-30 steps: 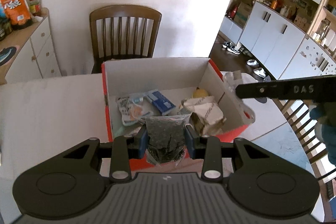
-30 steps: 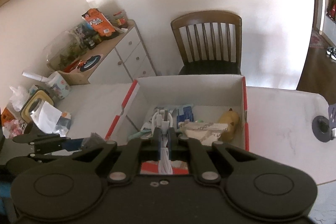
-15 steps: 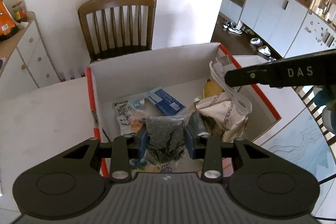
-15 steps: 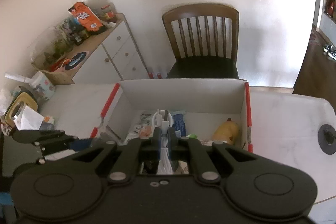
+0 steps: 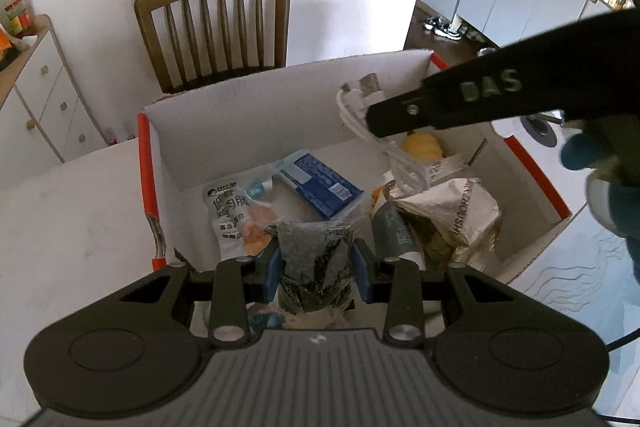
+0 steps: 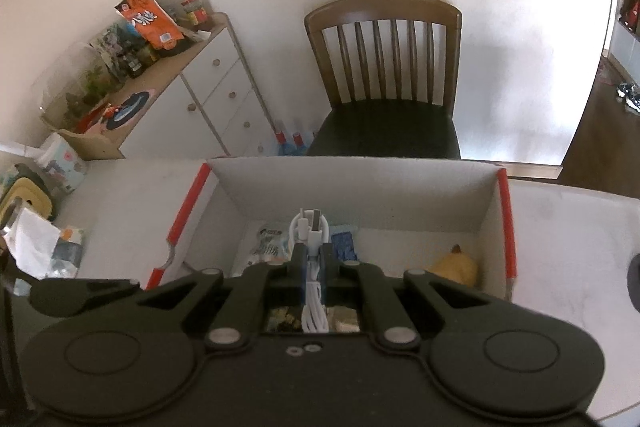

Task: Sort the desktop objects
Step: 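Lower the seaweed bag and cable into the red box and open both grippers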

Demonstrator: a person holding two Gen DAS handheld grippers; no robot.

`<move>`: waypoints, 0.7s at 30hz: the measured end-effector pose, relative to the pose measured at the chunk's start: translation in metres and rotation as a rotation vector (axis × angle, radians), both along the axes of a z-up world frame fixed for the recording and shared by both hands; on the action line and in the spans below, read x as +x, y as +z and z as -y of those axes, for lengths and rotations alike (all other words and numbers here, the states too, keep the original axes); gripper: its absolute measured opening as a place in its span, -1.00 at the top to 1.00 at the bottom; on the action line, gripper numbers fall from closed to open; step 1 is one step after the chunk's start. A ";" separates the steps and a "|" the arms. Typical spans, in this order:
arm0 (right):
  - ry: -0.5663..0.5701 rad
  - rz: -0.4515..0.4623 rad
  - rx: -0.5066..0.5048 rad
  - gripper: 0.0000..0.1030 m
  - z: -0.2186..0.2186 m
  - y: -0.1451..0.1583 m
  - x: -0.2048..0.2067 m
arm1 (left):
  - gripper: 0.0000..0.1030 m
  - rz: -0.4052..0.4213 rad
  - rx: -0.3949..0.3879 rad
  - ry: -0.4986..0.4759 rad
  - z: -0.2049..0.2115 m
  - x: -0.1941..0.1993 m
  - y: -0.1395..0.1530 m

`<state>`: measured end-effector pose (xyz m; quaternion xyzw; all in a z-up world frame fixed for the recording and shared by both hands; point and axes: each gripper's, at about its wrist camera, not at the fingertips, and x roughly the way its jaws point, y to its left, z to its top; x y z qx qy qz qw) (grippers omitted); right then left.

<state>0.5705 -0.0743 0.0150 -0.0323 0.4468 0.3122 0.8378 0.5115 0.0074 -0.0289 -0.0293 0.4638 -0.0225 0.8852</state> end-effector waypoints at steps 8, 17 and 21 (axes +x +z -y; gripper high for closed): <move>-0.013 -0.050 -0.006 0.90 -0.015 -0.025 0.014 | 0.31 -0.019 -0.003 -0.005 0.000 0.009 -0.011; -0.021 -0.078 -0.075 0.81 -0.029 -0.056 0.021 | 0.28 -0.038 -0.021 0.000 0.002 0.015 -0.017; -0.028 -0.079 -0.065 0.65 -0.025 -0.055 0.022 | 0.09 -0.032 -0.013 0.019 0.001 0.015 -0.017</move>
